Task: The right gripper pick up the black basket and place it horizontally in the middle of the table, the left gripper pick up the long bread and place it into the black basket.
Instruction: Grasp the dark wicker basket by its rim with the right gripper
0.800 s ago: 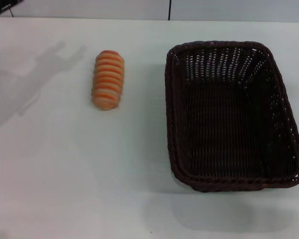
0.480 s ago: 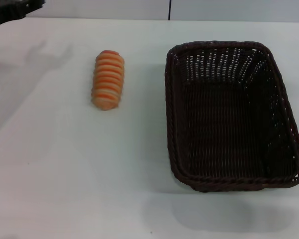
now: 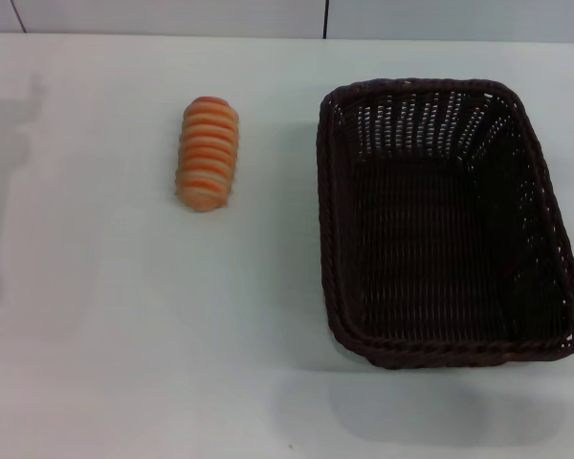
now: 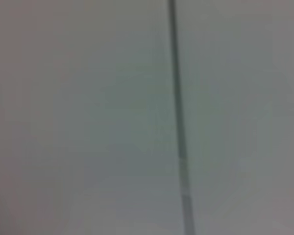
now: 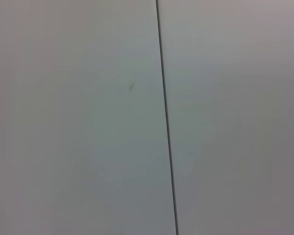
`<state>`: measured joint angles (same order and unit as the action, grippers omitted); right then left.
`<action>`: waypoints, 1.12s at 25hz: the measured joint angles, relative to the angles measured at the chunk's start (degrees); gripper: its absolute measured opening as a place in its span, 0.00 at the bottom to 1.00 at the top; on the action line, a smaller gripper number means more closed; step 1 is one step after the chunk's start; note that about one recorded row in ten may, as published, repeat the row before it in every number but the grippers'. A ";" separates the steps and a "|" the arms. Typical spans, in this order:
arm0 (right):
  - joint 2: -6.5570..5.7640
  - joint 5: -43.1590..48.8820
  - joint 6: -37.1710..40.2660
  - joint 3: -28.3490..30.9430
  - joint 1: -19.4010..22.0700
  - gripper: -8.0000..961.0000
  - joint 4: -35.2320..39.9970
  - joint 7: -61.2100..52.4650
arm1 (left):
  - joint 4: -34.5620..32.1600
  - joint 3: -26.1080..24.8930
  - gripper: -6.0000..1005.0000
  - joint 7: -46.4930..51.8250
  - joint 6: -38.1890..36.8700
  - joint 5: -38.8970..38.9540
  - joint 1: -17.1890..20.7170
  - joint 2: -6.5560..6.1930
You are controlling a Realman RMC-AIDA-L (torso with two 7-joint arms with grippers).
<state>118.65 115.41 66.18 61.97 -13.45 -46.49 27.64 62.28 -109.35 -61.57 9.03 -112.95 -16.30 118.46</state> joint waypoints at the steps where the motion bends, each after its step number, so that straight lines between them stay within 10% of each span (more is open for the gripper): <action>1: 0.00 0.00 0.00 0.00 0.00 0.81 0.00 0.01 | -0.49 2.12 0.83 -0.04 -5.16 0.00 0.57 0.00; 9: 0.07 1.47 -0.01 0.24 0.16 0.81 -0.21 0.04 | -10.95 17.60 0.83 1.37 -44.92 -0.90 0.09 -0.08; 16: 0.12 1.50 0.00 0.26 0.35 0.81 -0.40 0.04 | -20.26 22.39 0.83 18.25 -61.08 -7.19 -1.48 -0.24; 20: 0.18 1.50 0.00 0.11 0.53 0.81 -0.79 0.04 | -24.96 22.99 0.83 46.43 -64.80 -17.30 -0.53 -0.99; 23: 0.18 1.49 -0.12 -0.19 0.66 0.81 -1.35 0.09 | -31.97 23.24 0.83 82.48 -64.77 -32.38 -1.12 -4.14; 28: 0.18 1.49 -3.43 -0.27 2.52 0.81 -5.60 2.79 | -35.68 23.35 0.83 101.78 -64.48 -48.04 -2.74 -6.58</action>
<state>118.83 116.90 62.75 61.69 -10.94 -52.10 30.44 26.60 -85.99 40.21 -55.45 -160.99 -19.04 111.87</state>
